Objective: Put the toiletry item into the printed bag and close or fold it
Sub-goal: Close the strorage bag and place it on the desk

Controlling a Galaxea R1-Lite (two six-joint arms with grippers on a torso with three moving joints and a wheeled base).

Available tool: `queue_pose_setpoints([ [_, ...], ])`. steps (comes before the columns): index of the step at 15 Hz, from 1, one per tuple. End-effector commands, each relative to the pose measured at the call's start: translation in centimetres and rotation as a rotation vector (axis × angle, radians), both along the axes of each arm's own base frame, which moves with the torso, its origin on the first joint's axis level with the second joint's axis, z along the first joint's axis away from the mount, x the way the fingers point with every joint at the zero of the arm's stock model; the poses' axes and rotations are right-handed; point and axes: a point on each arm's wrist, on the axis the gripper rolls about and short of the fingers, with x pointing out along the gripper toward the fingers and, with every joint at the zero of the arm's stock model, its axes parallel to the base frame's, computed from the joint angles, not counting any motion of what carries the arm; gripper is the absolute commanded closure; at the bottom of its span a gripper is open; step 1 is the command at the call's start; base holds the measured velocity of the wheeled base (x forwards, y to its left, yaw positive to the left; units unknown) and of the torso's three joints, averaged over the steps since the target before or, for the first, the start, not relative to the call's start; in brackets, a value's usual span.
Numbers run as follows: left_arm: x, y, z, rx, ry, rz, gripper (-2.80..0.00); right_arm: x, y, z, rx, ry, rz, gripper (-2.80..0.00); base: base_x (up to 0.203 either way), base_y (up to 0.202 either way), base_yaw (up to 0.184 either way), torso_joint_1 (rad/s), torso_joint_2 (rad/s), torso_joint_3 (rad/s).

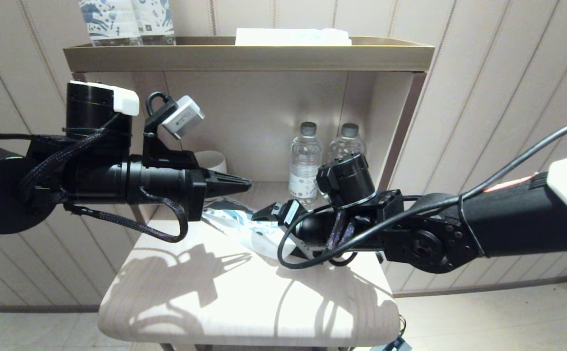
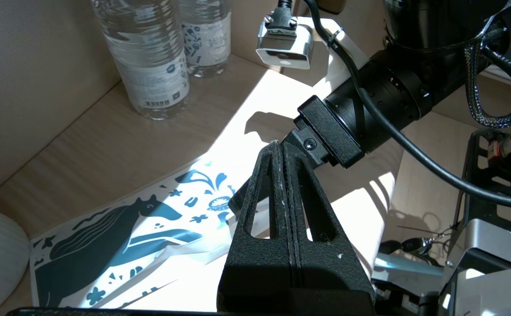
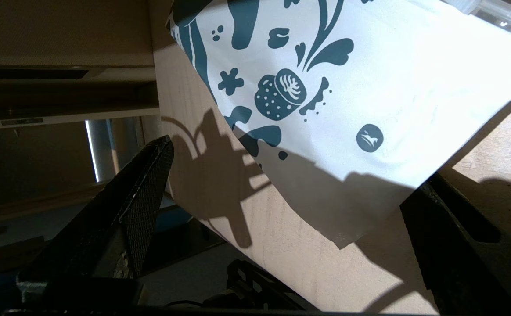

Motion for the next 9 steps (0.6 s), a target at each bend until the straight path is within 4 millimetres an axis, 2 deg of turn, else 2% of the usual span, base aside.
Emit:
queue_pose_setpoints([
  [1,-0.04,0.01,0.07,-0.002,-0.003,-0.004,0.0,0.06,0.01,-0.15,0.001,0.009,-0.003,-2.8,0.0,0.0,0.0,0.0,0.0,0.0],
  [9,-0.53,0.21,-0.46,0.037,-0.055,-0.022,0.0,0.0,-0.05,0.08,0.005,0.003,-0.004,-2.8,0.0,0.0,0.0,0.0,0.0,0.0],
])
